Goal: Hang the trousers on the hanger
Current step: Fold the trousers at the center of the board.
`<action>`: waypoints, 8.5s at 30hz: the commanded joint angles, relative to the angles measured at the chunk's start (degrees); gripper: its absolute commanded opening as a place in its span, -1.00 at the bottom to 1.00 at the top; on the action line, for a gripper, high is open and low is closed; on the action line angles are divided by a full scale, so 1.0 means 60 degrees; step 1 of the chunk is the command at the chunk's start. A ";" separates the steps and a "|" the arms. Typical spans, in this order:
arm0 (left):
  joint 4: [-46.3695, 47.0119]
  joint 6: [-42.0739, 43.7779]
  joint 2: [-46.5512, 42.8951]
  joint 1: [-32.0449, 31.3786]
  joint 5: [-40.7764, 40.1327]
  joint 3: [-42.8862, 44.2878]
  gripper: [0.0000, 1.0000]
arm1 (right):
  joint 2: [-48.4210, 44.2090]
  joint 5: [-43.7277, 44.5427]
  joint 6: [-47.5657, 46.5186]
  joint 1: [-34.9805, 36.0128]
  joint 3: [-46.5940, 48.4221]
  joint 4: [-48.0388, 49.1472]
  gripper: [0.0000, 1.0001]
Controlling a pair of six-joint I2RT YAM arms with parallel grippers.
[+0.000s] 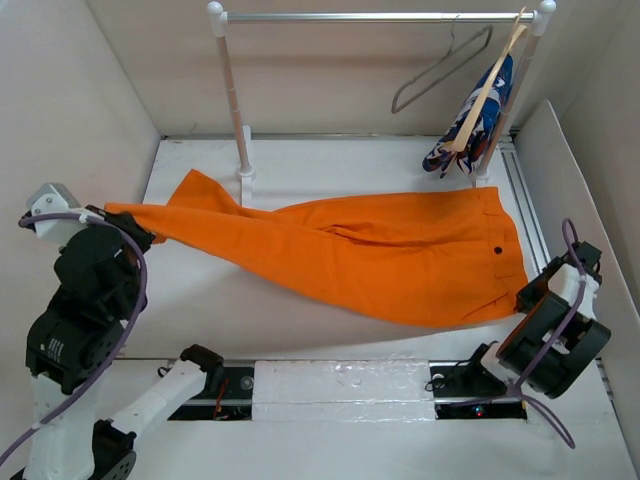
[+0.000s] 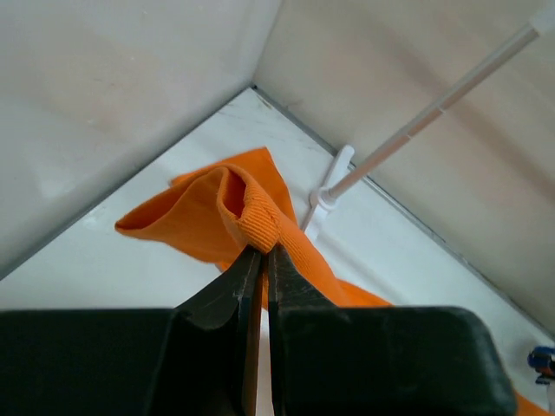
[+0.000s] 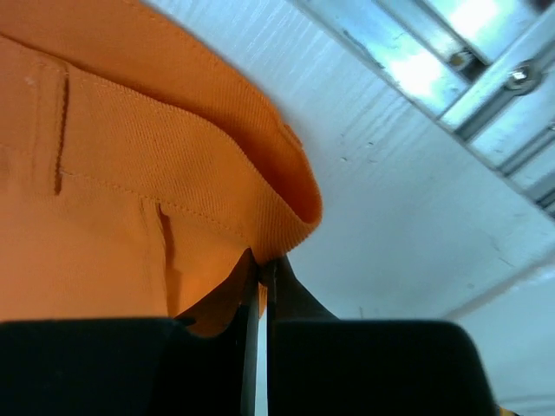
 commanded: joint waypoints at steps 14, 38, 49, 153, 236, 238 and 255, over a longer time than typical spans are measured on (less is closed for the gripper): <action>-0.0466 -0.0022 -0.0195 -0.0039 -0.2061 0.0830 -1.00 | -0.1626 0.3646 -0.1213 -0.0425 0.3755 -0.4283 -1.00; 0.2039 -0.0008 0.3784 0.3183 0.1032 -0.3289 -1.00 | 0.0804 0.2521 -0.2049 0.2738 0.6437 -0.0788 -1.00; 0.1732 -0.0008 0.7838 0.4399 0.0504 -0.0479 -1.00 | 0.4609 0.2448 -0.2049 0.3793 0.9860 -0.1167 -1.00; 0.1760 -0.1048 0.7306 0.8413 0.4120 -0.2276 -1.00 | 0.0441 -0.1228 0.0515 0.0133 0.1942 0.2760 -1.00; 0.4544 -0.2250 0.9865 -0.4502 0.7973 -0.2499 -1.00 | -0.2885 -0.2125 -0.1331 0.4848 0.6553 -0.0535 -1.00; 0.4425 -0.2191 1.0539 -0.4799 0.8016 -0.2015 -1.00 | -0.2739 -0.1919 -0.1492 0.4747 0.7387 -0.0756 -1.00; 0.3298 -0.2134 1.3957 -0.5957 0.9118 0.3553 -1.00 | -0.1053 -0.2710 -0.2254 0.5184 1.1554 -0.0963 -1.00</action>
